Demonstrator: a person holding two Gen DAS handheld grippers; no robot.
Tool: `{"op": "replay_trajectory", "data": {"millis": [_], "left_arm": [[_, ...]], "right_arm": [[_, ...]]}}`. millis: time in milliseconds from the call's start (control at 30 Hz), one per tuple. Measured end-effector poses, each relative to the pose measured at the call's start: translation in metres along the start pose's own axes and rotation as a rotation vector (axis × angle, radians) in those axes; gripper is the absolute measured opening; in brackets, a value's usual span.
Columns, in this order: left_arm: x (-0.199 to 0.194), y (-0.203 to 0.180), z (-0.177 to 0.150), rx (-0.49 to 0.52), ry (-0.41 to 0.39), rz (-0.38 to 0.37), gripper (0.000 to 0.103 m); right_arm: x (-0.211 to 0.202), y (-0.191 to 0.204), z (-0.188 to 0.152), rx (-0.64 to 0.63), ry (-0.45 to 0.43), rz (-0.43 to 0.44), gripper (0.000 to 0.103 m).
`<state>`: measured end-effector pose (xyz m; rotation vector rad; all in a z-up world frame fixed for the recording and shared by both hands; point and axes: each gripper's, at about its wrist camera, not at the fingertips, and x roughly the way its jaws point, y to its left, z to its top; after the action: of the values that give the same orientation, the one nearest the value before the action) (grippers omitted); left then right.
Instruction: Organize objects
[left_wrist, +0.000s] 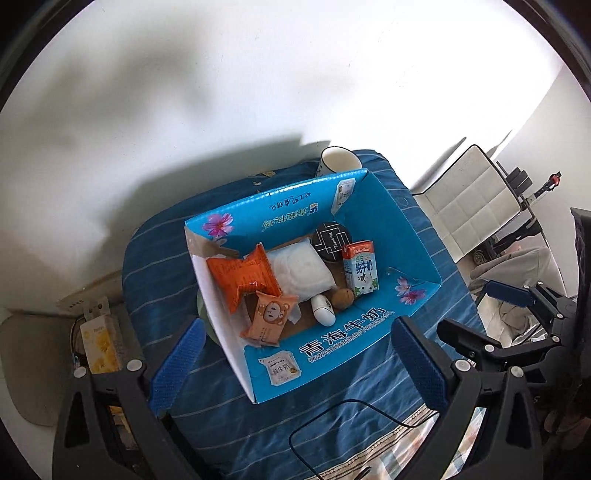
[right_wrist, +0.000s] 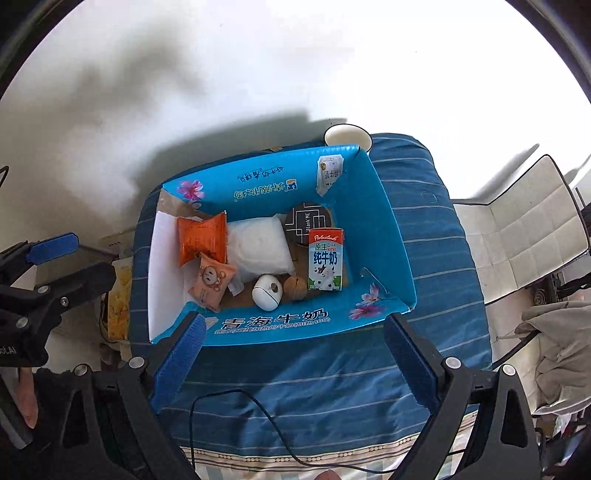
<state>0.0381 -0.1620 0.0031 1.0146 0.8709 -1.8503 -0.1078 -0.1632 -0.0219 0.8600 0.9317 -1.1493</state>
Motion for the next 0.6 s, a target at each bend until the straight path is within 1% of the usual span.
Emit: {"op": "replay_trajectory", "data": {"millis": [67,233,267,300,333,367,433,500,533,600], "left_arm": [[-0.013,-0.001,-0.006,0.004,-0.022,0.0,0.103],[-0.035,-0.001,-0.021,-0.003,-0.026,-0.021,0.103],[-0.039,-0.003,-0.023,0.006,-0.024,-0.023,0.103],[-0.044,-0.005,-0.026,0.023,-0.02,-0.021,0.103],[-0.05,-0.007,-0.028,0.055,-0.023,-0.027,0.103],[-0.057,-0.011,-0.03,0.104,-0.037,-0.036,0.103],[-0.071,-0.02,-0.033,0.217,-0.069,-0.022,0.103],[-0.084,-0.025,-0.039,0.311,-0.092,-0.011,0.103],[-0.09,-0.027,-0.041,0.345,-0.094,-0.009,0.103],[-0.1,-0.03,-0.047,0.393,-0.087,-0.029,0.103]], "right_arm": [[-0.015,0.004,-0.009,0.007,-0.022,0.01,0.1],[-0.05,0.014,-0.028,0.034,-0.073,0.004,0.101],[-0.057,0.017,-0.032,0.043,-0.086,-0.003,0.101],[-0.065,0.019,-0.036,0.064,-0.094,-0.041,0.101],[-0.073,0.021,-0.042,0.098,-0.102,-0.071,0.101],[-0.081,0.023,-0.048,0.134,-0.112,-0.083,0.101],[-0.098,0.028,-0.064,0.239,-0.13,-0.163,0.101],[-0.113,0.033,-0.085,0.345,-0.138,-0.203,0.101],[-0.12,0.036,-0.097,0.4,-0.144,-0.221,0.101],[-0.131,0.04,-0.121,0.497,-0.148,-0.205,0.101]]}}
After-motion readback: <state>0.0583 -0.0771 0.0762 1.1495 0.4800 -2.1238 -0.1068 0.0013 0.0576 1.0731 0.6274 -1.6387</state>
